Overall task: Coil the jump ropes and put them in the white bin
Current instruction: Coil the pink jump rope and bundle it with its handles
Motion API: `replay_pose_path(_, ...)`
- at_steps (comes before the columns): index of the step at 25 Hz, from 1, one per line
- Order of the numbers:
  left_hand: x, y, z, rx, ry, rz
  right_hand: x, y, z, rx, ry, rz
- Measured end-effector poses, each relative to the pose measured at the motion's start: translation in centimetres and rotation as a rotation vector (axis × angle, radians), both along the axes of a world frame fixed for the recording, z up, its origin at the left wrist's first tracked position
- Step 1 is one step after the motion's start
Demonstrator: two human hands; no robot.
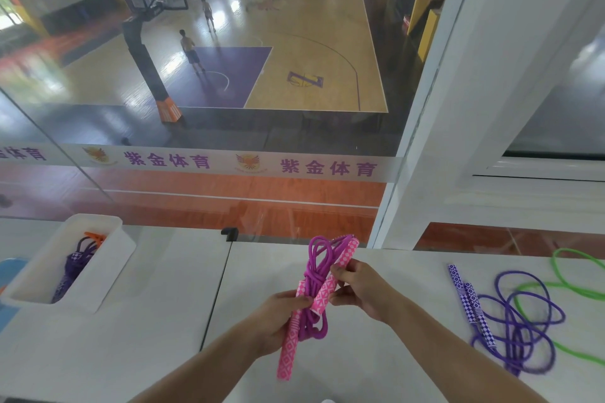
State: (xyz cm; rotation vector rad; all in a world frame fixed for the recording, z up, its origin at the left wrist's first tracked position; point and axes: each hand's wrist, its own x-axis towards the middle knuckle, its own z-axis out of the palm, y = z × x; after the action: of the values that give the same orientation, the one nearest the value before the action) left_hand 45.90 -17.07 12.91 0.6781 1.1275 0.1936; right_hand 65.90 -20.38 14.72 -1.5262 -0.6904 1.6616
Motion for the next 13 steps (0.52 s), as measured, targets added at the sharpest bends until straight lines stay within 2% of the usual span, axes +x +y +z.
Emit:
replay_pose_path(6, -0.6, 0.6, 0.0, 0.022, -0.004, -0.123, 0.4, 0.2, -0.1, -0.018, -0.061, 0.034)
replay_pose_path(9, -0.3, 0.6, -0.6, 0.076, 0.027, -0.02, 0.2, 0.5, 0.1, -0.08, -0.205, 0.096)
replay_pose_path(13, 0.0, 1.3, -0.9, 0.152, 0.152, 0.045, 0.3, 0.3, 0.4, -0.196, -0.095, 0.09)
